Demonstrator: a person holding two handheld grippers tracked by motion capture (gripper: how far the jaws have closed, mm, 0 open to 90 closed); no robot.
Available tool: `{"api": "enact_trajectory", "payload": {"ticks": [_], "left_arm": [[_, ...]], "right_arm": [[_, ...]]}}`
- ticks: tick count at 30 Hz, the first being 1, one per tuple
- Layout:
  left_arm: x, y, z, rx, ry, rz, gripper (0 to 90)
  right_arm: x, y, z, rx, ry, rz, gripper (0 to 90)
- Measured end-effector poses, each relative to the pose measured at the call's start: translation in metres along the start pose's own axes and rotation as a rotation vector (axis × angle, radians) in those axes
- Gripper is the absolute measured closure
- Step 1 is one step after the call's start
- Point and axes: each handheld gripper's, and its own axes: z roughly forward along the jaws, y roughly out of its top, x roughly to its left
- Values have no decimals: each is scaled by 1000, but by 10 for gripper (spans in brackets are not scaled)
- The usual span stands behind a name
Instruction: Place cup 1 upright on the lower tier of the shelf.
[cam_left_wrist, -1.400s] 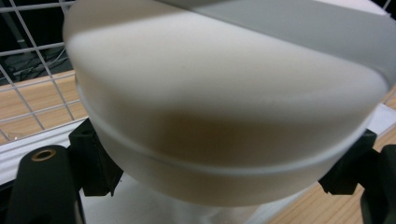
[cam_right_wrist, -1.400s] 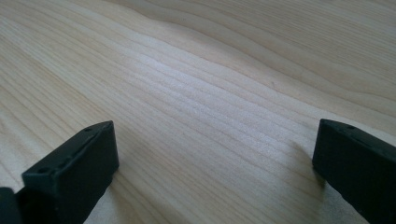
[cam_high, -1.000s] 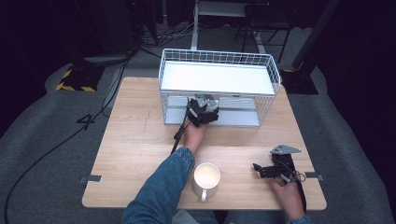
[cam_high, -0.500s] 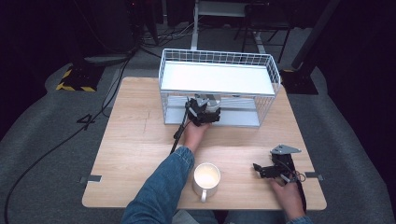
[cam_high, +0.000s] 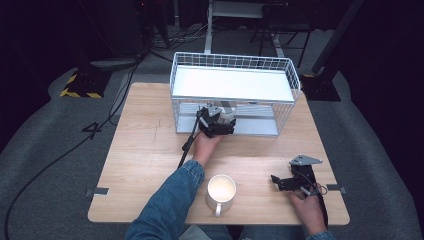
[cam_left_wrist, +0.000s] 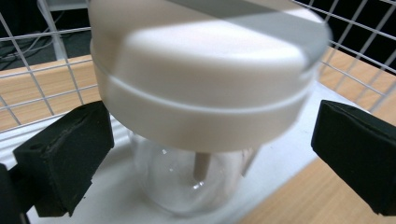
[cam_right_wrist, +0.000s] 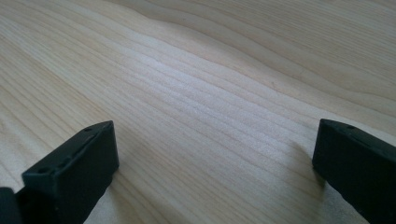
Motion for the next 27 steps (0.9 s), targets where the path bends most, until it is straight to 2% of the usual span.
{"api": "enact_trajectory", "payload": {"ticks": [7,12,20,27], "left_arm": [[-3,-1,-20,-10,-20,-13,0],[-6,0,-36,-2,-12,-17,0],[-9,-2,-71,-11,-9,18,0],[-11,-4,-99,-13,-13,22,0]], "right_arm": [[0,0,0,0,0,0,4],[0,0,0,0,0,0,4],[0,0,0,0,0,0,4],[0,0,0,0,0,0,4]]}}
